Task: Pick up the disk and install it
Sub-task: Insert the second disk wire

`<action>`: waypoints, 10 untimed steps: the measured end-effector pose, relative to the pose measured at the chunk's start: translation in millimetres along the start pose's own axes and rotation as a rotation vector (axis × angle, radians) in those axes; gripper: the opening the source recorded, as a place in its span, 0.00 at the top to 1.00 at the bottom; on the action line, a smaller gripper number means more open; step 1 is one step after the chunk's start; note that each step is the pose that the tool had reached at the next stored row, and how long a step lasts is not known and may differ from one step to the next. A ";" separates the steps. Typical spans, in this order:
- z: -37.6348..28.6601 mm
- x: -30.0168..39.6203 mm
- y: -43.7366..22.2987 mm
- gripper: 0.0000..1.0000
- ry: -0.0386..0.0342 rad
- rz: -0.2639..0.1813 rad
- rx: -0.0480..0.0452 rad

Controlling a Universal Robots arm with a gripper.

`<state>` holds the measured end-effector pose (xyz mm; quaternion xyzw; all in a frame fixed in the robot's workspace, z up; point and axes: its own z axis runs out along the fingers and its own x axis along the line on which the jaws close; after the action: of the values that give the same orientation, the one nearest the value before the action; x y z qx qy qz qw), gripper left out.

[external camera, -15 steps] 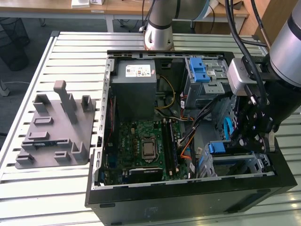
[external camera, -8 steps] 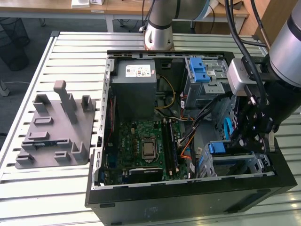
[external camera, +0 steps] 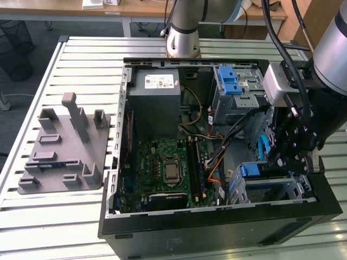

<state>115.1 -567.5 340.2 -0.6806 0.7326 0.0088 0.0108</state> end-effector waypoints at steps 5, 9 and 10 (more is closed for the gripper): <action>-0.2 0.0 0.0 0.77 0.0005 0.000 0.0000; -0.2 0.0 0.0 0.77 0.0005 0.000 0.0000; -0.2 0.0 0.0 0.76 0.0005 0.000 0.0000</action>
<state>115.1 -567.5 340.4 -0.6806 0.7325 0.0086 0.0107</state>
